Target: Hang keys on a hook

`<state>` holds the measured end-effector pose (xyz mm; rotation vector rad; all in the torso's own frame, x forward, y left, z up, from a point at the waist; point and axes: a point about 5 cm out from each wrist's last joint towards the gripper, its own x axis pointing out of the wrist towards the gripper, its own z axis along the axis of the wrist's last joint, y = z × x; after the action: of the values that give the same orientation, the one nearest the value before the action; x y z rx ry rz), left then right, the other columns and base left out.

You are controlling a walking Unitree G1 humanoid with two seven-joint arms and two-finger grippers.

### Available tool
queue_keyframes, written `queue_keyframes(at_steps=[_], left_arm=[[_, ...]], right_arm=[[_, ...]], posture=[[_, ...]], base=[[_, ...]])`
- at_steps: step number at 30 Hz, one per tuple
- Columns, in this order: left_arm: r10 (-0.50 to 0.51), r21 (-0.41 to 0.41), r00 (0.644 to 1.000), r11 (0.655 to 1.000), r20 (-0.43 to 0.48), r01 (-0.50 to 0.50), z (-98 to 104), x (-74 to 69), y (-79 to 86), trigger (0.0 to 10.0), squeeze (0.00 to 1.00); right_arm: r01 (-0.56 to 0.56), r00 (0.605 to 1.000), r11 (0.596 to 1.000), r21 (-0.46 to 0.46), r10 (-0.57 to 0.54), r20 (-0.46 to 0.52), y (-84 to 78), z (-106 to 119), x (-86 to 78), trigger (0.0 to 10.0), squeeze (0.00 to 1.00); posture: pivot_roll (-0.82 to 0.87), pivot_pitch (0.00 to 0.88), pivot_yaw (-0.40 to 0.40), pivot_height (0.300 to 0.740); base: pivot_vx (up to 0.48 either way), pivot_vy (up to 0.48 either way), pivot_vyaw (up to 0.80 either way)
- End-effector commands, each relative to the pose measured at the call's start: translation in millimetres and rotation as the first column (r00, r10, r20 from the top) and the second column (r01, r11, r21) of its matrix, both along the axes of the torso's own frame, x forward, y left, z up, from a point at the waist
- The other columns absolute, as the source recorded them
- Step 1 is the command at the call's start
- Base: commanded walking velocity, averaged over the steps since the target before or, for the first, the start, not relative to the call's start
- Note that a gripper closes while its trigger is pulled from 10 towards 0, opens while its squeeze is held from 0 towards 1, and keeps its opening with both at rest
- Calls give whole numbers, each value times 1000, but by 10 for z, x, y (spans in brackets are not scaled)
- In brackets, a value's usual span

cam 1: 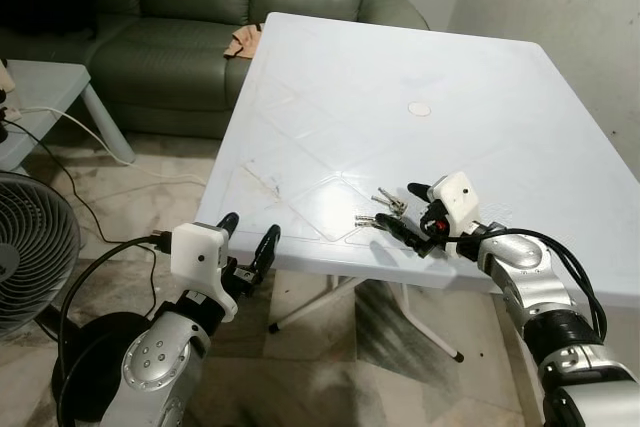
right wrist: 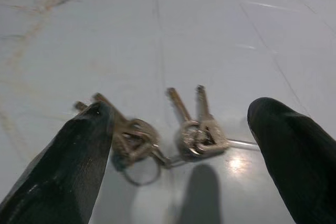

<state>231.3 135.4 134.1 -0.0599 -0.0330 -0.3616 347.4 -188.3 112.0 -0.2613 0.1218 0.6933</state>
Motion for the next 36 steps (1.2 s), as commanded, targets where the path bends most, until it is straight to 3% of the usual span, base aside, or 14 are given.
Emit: queue_keyframes(at_steps=[1, 2, 4, 17, 36], left_arm=[[-6, -1, 1000, 1000, -3, 6, 17, -25, -15, 10000, 0], [-4, -1, 1000, 1000, -5, 4, 17, -27, -12, 10000, 0], [9, -6, 1000, 1000, -5, -9, 22, -24, -3, 10000, 0], [15, -8, 1000, 1000, -7, -15, 30, -19, 7, 10000, 0], [36, -10, 999, 999, -5, -36, 54, 4, 48, 10000, 0]], right_arm=[[-6, 1000, 1000, -9, 7, 17, -32, 48, 22, 5686, 0], [-7, 1000, 1000, -10, 7, 17, -39, 47, 22, 0, 0], [0, 1000, 1000, -26, 0, 17, -112, 49, 24, 0, 0], [-49, 999, 999, -12, 49, 12, -115, 29, -3, 0, 0], [-129, 992, 992, 19, 128, 15, -42, 20, -47, 0, 0]], posture=[[-25, 129, -69, 724], [-24, 127, -68, 724], [-25, 124, -72, 724], [-30, 127, -71, 724], [-24, 143, -70, 724]], base=[[0, 0, 0], [0, 0, 0], [0, 0, 0], [0, 0, 0], [0, 0, 0]])
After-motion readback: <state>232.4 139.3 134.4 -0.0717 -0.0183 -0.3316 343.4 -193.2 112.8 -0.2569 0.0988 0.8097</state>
